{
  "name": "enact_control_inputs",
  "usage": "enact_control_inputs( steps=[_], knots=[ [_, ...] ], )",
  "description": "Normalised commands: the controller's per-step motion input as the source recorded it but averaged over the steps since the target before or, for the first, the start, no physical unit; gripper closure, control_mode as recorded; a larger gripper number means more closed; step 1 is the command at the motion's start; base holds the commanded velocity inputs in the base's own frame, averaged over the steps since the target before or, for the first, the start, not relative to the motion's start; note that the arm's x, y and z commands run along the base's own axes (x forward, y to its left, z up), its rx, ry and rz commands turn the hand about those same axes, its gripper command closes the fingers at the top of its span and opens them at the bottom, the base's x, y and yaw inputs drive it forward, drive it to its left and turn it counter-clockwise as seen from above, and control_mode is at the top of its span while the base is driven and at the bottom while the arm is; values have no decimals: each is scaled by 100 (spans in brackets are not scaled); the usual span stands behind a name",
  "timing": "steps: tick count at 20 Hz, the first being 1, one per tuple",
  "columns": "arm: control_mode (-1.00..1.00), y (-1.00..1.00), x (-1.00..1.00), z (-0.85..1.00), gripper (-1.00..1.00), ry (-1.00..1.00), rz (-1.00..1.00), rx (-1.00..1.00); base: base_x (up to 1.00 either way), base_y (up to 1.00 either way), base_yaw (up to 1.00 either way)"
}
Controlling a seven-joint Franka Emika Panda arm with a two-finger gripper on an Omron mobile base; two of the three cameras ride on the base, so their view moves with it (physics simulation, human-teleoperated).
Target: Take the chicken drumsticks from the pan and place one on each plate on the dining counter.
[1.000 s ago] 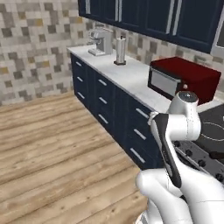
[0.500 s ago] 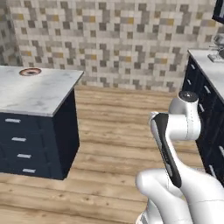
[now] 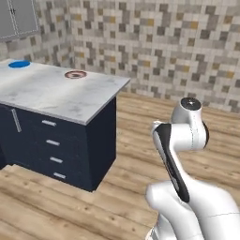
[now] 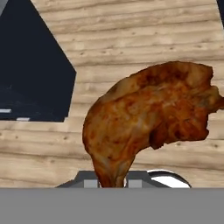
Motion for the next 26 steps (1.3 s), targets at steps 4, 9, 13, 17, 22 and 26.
enact_control_inputs(
  steps=[4, 9, 13, 17, 22, 26],
  knots=[
    [100, 0, 0, 0, 100, 0, 0, 0, 97, -43, 3],
    [100, 0, 0, 0, 100, 0, 0, 0, 100, -46, 6],
    [100, 0, 0, 0, 100, 0, 0, 0, 100, -40, 8],
    [100, 0, 0, 0, 100, 0, 0, 0, 100, -35, 8],
    [100, 0, 0, 0, 100, 0, 0, 0, 100, -34, 11],
    [100, 0, 0, 0, 100, 0, 0, 0, 100, -33, 15]
  ],
)
